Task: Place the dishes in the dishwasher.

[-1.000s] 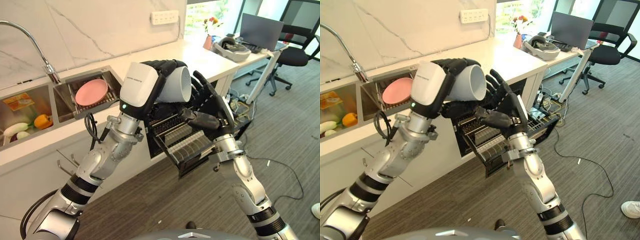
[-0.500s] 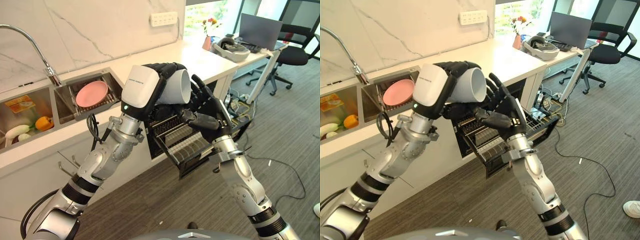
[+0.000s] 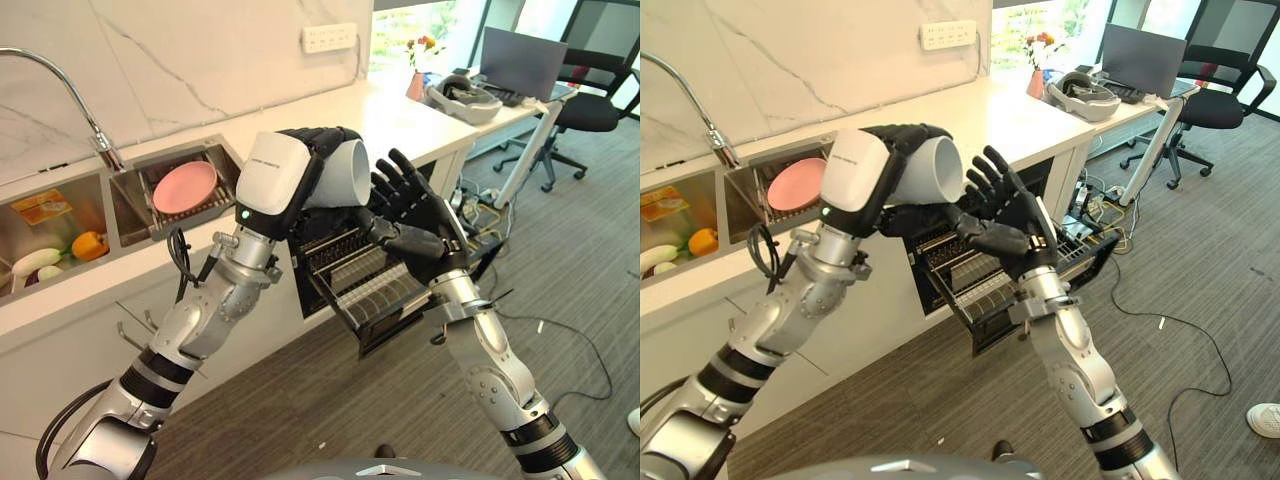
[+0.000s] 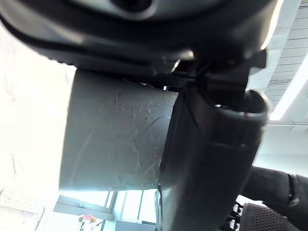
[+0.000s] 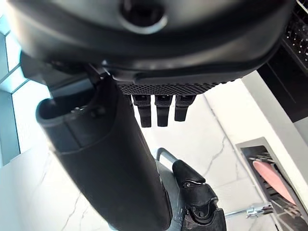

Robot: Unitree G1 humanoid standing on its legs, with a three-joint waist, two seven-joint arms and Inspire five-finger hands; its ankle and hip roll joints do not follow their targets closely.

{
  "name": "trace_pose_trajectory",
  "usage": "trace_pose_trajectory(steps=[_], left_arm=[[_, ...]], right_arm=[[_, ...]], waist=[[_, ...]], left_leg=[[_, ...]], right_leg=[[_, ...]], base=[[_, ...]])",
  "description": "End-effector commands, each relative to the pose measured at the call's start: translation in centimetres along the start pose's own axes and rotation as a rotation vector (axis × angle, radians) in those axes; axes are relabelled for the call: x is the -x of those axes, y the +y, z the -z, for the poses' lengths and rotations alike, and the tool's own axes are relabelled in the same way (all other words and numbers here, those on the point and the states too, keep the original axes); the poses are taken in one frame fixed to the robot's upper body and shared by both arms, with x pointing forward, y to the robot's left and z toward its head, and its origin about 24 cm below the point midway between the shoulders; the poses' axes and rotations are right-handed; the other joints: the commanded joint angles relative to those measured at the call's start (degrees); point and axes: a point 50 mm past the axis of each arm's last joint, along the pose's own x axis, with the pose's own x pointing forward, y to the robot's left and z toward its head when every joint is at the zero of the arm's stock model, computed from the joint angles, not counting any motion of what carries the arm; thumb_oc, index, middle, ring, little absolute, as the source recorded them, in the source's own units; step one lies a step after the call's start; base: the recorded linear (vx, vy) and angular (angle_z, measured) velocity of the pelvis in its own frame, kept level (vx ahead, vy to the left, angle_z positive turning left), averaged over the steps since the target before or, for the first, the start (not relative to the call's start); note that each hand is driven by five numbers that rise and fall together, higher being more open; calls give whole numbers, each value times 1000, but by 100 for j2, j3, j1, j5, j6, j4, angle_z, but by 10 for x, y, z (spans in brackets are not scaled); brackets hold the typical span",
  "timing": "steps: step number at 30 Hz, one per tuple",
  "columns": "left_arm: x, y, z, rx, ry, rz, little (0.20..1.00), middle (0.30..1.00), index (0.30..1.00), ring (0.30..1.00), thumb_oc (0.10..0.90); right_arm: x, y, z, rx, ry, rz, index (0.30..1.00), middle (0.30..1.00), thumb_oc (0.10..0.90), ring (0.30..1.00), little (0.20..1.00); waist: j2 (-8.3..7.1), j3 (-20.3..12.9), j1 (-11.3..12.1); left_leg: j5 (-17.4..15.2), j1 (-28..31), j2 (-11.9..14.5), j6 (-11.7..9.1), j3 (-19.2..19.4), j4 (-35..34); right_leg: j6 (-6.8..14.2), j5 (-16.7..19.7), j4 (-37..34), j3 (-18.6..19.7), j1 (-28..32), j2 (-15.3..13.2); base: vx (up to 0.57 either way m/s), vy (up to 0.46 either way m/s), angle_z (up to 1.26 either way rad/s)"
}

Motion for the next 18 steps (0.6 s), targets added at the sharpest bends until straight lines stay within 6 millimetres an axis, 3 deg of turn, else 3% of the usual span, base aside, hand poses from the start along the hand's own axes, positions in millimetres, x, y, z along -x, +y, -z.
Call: trace_pose_trajectory(steps=[1,7,18], left_arm=[[-7,18,24,-120,9,-46,300,300,300,300,400],[3,17,39,-136,82,-23,300,300,300,300,400],[-2,17,29,-120,25,-18,300,300,300,300,400]], right_arm=[[-16,19,-82,-75,-481,-112,900,900,800,900,900],[-16,16,-81,-87,-476,-101,900,900,800,900,900],[-20,17,-65,-93,-374,-127,900,900,800,900,900]], waist=[[-199,-303,16],[-192,-303,29],[-199,-304,44]], left_leg=[[-413,-80,-188,-126,172,49],[-405,-70,-177,-140,160,49],[-387,-67,-162,-161,127,49]], right_leg=[[486,-819,72,113,352,-89],[475,-833,72,90,369,-80],[453,-860,72,46,395,-66]], base=[[0,0,0],[0,0,0],[0,0,0]])
